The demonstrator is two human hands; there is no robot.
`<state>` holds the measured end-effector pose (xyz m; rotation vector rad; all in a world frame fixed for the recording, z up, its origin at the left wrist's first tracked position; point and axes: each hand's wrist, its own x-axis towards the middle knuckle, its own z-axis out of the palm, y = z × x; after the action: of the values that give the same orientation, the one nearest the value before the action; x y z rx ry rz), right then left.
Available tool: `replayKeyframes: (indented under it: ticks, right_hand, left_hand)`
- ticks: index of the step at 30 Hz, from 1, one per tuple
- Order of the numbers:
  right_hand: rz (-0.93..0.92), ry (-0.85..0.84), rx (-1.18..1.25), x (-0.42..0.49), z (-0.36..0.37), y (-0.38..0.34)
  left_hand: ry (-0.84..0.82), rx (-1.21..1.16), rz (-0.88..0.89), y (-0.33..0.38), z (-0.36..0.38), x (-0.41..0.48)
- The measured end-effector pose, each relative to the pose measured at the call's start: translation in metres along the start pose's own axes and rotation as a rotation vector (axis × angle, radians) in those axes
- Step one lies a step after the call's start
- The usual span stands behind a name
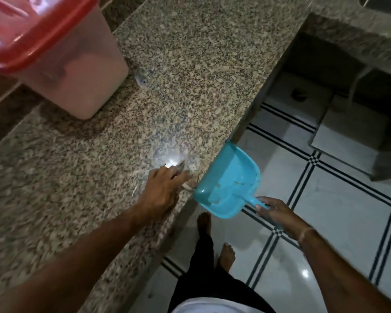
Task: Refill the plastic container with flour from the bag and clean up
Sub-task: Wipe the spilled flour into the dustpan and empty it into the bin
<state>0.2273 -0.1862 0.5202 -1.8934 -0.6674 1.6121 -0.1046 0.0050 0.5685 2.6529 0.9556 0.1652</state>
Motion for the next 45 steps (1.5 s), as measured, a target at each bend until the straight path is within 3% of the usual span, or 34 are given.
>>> replayKeyframes:
  ticks: [3, 10, 14, 15, 19, 21, 22, 24, 26, 27, 33, 35, 41, 45]
  right_hand:
    - [-0.008, -0.029, -0.010, -0.012, 0.011, 0.011]
    - [-0.012, -0.051, -0.062, -0.020, 0.024, 0.020]
    - [-0.022, -0.069, -0.055, -0.020, 0.035, 0.021]
    - [-0.021, -0.074, -0.053, -0.018, 0.038, 0.022]
    - [0.007, -0.072, -0.057, -0.018, 0.049, 0.020]
    - [0.013, -0.069, -0.054, -0.018, 0.051, 0.014]
    - [0.012, -0.073, -0.050, -0.019, 0.052, 0.011]
    - [0.014, -0.071, -0.044, -0.018, 0.052, 0.007]
    - [0.015, -0.063, -0.037, -0.017, 0.051, 0.005]
    - [0.009, -0.059, -0.036, -0.017, 0.052, 0.004]
    - [0.037, -0.070, -0.059, -0.012, 0.062, 0.006]
    - [0.027, -0.082, -0.073, -0.008, 0.062, 0.004]
    - [-0.015, -0.129, -0.159, 0.010, 0.051, -0.005]
    - [-0.015, -0.191, -0.226, 0.029, 0.047, -0.011]
  left_hand:
    - [0.004, 0.013, -0.072, 0.002, -0.009, -0.019]
    - [0.434, -0.113, -0.481, -0.044, -0.075, 0.030]
    - [0.315, -0.068, -0.839, -0.089, -0.048, 0.017]
    - [0.312, -0.038, -0.844, -0.081, -0.032, 0.014]
    - [0.252, -0.175, -0.537, -0.009, 0.003, 0.010]
    - [0.326, -0.262, -0.531, 0.002, -0.016, 0.007]
    - [0.401, -0.286, -0.610, -0.006, -0.029, 0.005]
    - [0.491, -0.246, -0.929, -0.046, -0.048, -0.004]
    - [0.427, -0.173, -1.197, -0.085, -0.054, -0.022]
    - [0.384, -0.129, -1.232, -0.089, -0.052, -0.027]
    - [0.320, -0.128, -0.851, 0.029, 0.001, -0.010]
    - [0.371, -0.182, -0.820, 0.032, -0.006, -0.002]
    - [0.439, -0.023, -1.199, -0.028, -0.036, -0.067]
    - [0.380, -0.042, -1.288, 0.012, 0.000, -0.058]
